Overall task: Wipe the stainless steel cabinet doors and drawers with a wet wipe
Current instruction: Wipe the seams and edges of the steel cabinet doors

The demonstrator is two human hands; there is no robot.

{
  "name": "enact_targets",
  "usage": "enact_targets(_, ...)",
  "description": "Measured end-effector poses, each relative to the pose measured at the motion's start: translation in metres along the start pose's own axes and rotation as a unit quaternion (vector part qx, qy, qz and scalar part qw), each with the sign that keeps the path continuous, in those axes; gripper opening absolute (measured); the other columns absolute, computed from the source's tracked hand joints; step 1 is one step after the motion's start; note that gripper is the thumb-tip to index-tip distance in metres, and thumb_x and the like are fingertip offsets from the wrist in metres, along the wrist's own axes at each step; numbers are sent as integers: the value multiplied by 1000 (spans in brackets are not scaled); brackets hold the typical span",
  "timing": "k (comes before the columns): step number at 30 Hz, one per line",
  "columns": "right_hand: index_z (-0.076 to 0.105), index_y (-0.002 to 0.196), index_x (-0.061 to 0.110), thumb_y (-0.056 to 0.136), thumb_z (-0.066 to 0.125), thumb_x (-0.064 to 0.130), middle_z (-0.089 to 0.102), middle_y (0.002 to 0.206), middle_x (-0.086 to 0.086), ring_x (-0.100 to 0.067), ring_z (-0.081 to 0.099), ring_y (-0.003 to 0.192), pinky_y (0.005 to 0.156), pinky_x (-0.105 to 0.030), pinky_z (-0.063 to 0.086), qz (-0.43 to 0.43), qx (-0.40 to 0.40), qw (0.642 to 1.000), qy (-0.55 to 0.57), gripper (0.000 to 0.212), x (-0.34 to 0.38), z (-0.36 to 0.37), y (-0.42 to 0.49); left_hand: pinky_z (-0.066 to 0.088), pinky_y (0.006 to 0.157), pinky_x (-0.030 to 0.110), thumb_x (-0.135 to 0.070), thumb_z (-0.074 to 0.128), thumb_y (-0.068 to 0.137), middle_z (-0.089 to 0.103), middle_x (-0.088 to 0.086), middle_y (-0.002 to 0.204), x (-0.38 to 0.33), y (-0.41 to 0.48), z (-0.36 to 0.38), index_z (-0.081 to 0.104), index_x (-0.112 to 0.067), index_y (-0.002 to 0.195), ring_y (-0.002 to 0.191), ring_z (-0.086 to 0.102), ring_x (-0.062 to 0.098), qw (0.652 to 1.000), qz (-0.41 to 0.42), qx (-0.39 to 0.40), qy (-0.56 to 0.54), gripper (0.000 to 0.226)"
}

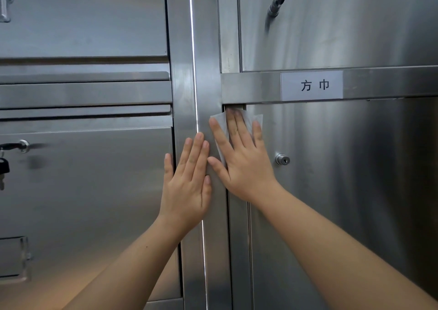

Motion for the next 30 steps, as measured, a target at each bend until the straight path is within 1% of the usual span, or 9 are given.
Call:
enact_targets(5,11,144,17,95,19,45,16,152,-21,-33,13,142,113,-48,2,7,-13,1000,1,57,5,4,-13,12,110,48,-24,26,91,20,9,150,-3,-23,5,19,-6,142,139,20,20,1000,-1,1,12,55)
enact_targets(9,14,143,16,95,21,40,21,150,-22,-34,19,140,112,-48,4,7,-26,1000,8,54,8,6,-24,8,111,49,-26,23,93,1,-4,155,-4,-29,7,15,-8,144,142,13,16,1000,1,-4,18,54)
enact_targets(12,16,143,15,95,23,40,22,149,-23,-35,20,140,112,-49,6,3,-36,999,16,54,12,8,-33,6,112,49,-26,22,94,9,2,152,-4,-30,6,14,-7,144,141,11,15,1000,1,-4,26,54)
enact_targets(16,18,142,14,95,24,39,25,148,-23,-35,22,139,111,-50,9,5,-43,999,22,54,17,12,-49,9,110,51,-26,23,94,14,5,151,-7,-41,7,15,-7,144,141,12,14,1000,-1,-7,30,54)
enact_targets(18,18,142,14,95,24,39,25,148,-23,-35,22,139,111,-50,9,7,-40,999,22,54,18,14,-55,9,110,51,-26,23,94,14,6,151,-8,-49,9,15,-6,144,141,13,15,999,-1,-10,36,54)
enact_targets(21,17,142,15,95,23,39,23,149,-23,-34,20,140,111,-50,7,10,-27,999,24,53,21,19,-65,7,111,50,-26,23,94,11,5,151,-10,-59,11,14,-6,144,142,9,14,999,-4,-7,40,54)
enact_targets(23,16,142,15,95,23,39,23,150,-22,-33,19,140,111,-49,5,18,-22,999,32,53,23,21,-71,7,111,50,-27,21,95,6,3,153,-10,-65,13,12,-7,145,142,6,14,999,-3,-3,44,54)
enact_targets(26,16,142,15,95,23,37,23,150,-22,-33,19,140,112,-47,4,25,-19,999,39,52,26,23,-78,4,112,49,-29,17,97,-8,-4,155,-12,-78,17,2,-14,149,143,4,15,999,9,6,43,56)
enact_targets(30,15,142,15,96,23,37,23,150,-21,-32,19,140,112,-47,4,28,-13,999,35,52,28,27,-88,-2,113,46,-30,12,98,-12,-5,155,-15,-95,21,-5,-16,149,143,3,15,999,9,10,34,55)
Point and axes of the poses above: each hand's wrist, its own y-axis towards the middle knuckle, its own z-axis out of the palm, x = y × z, the point moved 7 cm from there along y, towards the middle knuckle
